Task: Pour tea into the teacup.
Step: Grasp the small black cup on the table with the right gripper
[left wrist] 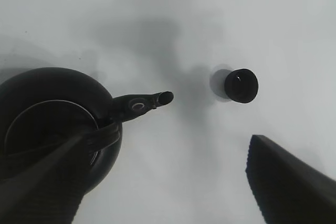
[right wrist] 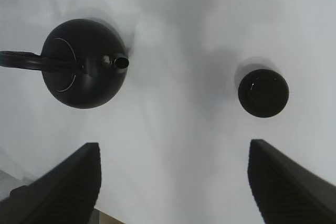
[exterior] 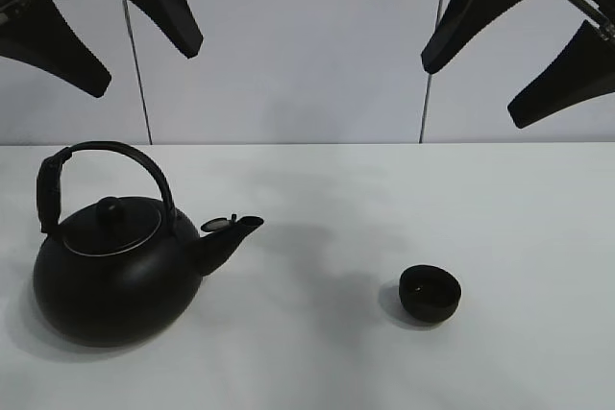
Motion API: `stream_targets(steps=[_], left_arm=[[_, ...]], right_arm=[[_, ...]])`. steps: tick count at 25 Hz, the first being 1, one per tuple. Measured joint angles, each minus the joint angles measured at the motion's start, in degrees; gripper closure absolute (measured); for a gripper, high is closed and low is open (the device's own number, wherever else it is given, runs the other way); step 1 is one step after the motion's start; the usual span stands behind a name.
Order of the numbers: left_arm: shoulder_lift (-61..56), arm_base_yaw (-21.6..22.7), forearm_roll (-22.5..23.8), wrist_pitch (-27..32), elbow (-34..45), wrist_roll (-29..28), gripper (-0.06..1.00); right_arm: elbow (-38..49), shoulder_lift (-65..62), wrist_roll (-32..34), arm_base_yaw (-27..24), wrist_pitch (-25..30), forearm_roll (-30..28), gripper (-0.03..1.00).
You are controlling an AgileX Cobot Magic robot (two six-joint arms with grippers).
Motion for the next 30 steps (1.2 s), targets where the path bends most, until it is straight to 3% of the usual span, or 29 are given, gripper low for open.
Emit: stream_targets(steps=[3, 8, 16, 20, 30], left_arm=[[0.00, 0.00, 0.00, 0.00, 0.00, 0.00, 0.35], [0.00, 0.00, 0.00, 0.00, 0.00, 0.00, 0.35], [0.00, 0.00, 0.00, 0.00, 0.00, 0.00, 0.35], [0.00, 0.00, 0.00, 0.00, 0.00, 0.00, 0.35], [0.00, 0.00, 0.00, 0.00, 0.00, 0.00, 0.35]], right_arm=[[0.00, 0.00, -1.35, 0.00, -0.39, -0.67, 0.43], [-0.58, 0.06, -0.47, 0.50, 0.56, -6.55, 0.43], [-5.81, 1.46, 9.10, 10.04, 2.50, -22.47, 0.43], [-6.00, 5.24, 9.81, 12.60, 2.39, -23.66, 0.43], [-6.00, 15.90, 10.25, 12.78, -0.39, -24.96, 0.32]])
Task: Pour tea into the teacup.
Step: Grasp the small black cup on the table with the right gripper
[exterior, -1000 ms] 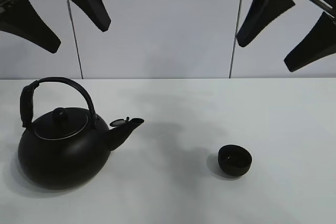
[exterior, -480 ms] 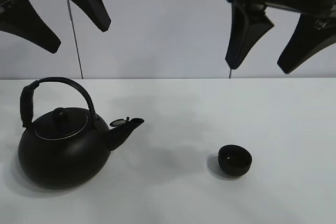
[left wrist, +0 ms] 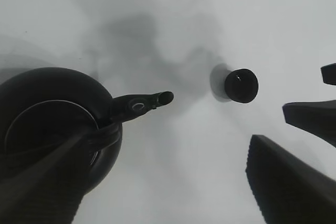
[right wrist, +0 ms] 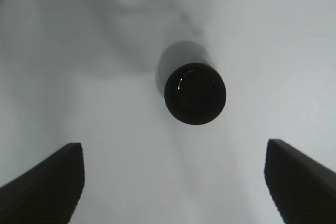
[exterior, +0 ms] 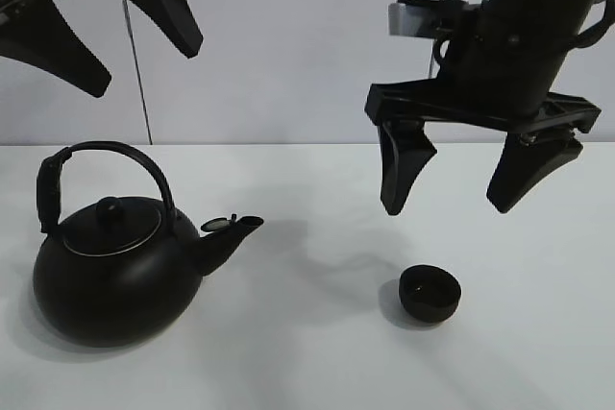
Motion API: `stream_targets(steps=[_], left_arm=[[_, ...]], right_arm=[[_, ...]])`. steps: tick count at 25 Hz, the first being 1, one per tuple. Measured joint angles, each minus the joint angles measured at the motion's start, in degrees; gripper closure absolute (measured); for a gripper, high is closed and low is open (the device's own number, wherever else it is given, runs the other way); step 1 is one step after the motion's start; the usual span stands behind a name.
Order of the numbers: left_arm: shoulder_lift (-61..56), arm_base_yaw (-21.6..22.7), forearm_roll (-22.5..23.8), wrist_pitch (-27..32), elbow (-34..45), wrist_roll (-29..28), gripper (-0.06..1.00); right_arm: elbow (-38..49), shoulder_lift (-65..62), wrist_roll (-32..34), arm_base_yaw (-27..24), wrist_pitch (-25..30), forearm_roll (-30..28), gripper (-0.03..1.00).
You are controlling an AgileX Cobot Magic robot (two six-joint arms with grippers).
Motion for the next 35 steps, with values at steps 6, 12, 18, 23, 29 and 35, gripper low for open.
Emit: stream_targets(steps=[6, 12, 18, 23, 29, 35], left_arm=[[0.00, 0.00, 0.00, 0.00, 0.00, 0.00, 0.35], [0.00, 0.00, 0.00, 0.00, 0.00, 0.00, 0.35], [0.00, 0.00, 0.00, 0.00, 0.00, 0.00, 0.35], [0.00, 0.00, 0.00, 0.00, 0.00, 0.00, 0.35], [0.00, 0.00, 0.00, 0.00, 0.00, 0.00, 0.35], [0.00, 0.00, 0.00, 0.00, 0.00, 0.00, 0.35]], right_arm=[[0.00, 4.34, 1.71, 0.00, -1.84, -0.18, 0.32], [-0.17, 6.48, 2.99, 0.53, -2.72, -0.92, 0.32], [-0.22, 8.41, 7.84, 3.38, -3.04, -5.54, 0.32], [-0.29, 9.70, 8.84, 3.42, -3.77, -6.41, 0.32], [-0.35, 13.32, 8.90, 3.42, -4.86, -5.54, 0.32], [-0.37, 14.61, 8.90, 3.42, -6.10, -5.54, 0.32]])
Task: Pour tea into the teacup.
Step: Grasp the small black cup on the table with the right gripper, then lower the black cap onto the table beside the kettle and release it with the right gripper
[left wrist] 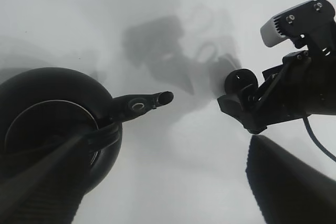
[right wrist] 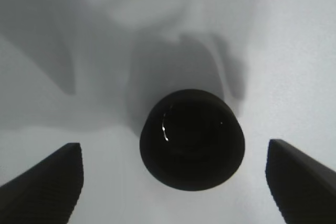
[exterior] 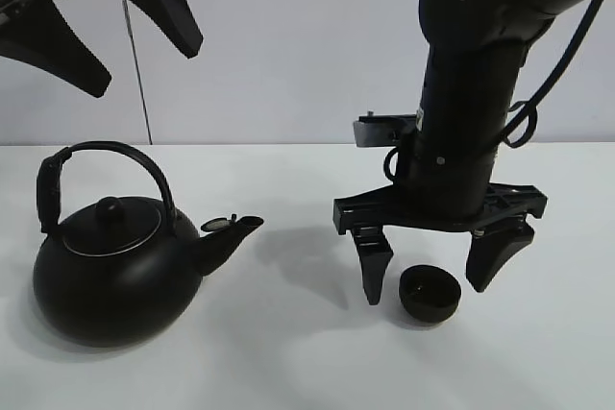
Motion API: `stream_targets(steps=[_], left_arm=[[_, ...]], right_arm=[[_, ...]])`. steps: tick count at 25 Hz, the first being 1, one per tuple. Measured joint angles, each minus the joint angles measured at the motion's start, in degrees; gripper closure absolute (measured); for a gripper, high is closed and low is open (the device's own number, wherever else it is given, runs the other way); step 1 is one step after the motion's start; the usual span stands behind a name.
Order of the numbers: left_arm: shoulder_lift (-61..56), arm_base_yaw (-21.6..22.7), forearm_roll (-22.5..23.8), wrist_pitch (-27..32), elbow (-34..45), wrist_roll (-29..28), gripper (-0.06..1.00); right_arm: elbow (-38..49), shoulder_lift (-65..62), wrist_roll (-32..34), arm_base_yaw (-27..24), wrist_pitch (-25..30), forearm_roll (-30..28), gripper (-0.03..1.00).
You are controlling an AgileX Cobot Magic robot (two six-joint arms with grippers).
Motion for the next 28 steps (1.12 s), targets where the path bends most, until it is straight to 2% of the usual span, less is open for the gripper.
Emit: stream_targets(steps=[8, 14, 20, 28], left_arm=[[0.00, 0.00, 0.00, 0.00, 0.00, 0.00, 0.35], [0.00, 0.00, 0.00, 0.00, 0.00, 0.00, 0.35], [0.00, 0.00, 0.00, 0.00, 0.00, 0.00, 0.35], [0.00, 0.00, 0.00, 0.00, 0.00, 0.00, 0.35]], right_arm=[[0.00, 2.09, 0.00, 0.00, -1.28, 0.44, 0.34], [0.00, 2.09, 0.00, 0.00, -1.67, 0.44, 0.57], [-0.61, 1.68, 0.00, 0.00, -1.00, 0.44, 0.57], [-9.27, -0.57, -0.08, 0.00, 6.69, 0.50, 0.57]])
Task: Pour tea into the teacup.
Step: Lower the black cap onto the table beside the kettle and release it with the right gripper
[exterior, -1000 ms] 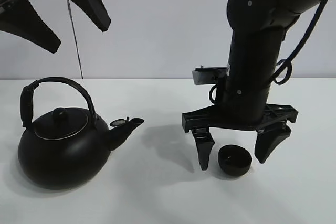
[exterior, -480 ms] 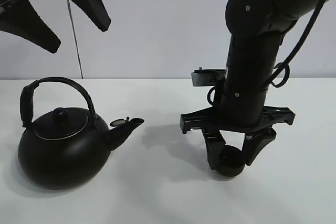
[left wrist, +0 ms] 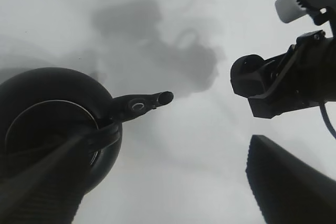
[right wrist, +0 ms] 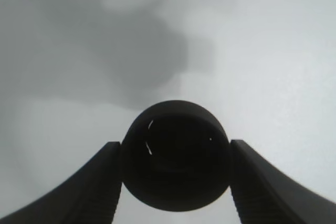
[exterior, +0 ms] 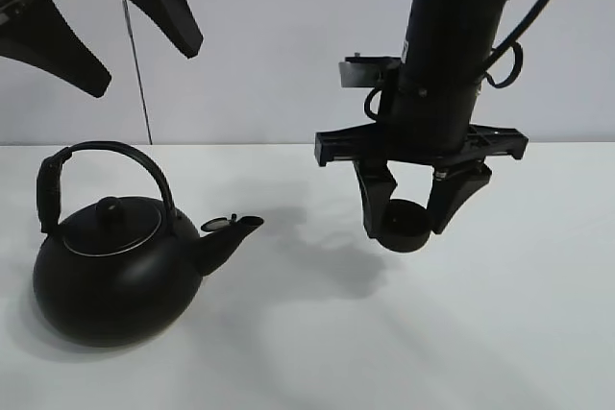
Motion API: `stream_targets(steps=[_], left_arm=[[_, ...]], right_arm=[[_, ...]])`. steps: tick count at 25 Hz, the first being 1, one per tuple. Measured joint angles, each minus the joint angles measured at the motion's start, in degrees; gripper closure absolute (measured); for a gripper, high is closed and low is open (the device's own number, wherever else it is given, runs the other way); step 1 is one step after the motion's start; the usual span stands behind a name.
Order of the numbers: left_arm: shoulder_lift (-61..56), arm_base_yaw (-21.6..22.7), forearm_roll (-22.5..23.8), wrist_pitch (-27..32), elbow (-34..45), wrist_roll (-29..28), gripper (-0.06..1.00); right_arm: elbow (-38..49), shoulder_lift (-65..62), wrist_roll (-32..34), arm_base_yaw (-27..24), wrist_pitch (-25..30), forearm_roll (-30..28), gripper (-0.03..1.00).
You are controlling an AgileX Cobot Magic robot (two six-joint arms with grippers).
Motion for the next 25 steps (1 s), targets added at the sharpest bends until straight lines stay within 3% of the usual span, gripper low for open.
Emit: stream_targets(steps=[5, 14, 25], left_arm=[[0.00, 0.00, 0.00, 0.00, 0.00, 0.00, 0.35], [0.00, 0.00, 0.00, 0.00, 0.00, 0.00, 0.35], [0.00, 0.00, 0.00, -0.05, 0.00, 0.00, 0.35]], right_arm=[[-2.06, 0.00, -0.52, 0.79, 1.32, 0.50, 0.57], [-2.06, 0.92, -0.08, 7.76, -1.70, 1.41, 0.57], [-2.06, 7.09, 0.60, 8.21, -7.24, 2.53, 0.57]])
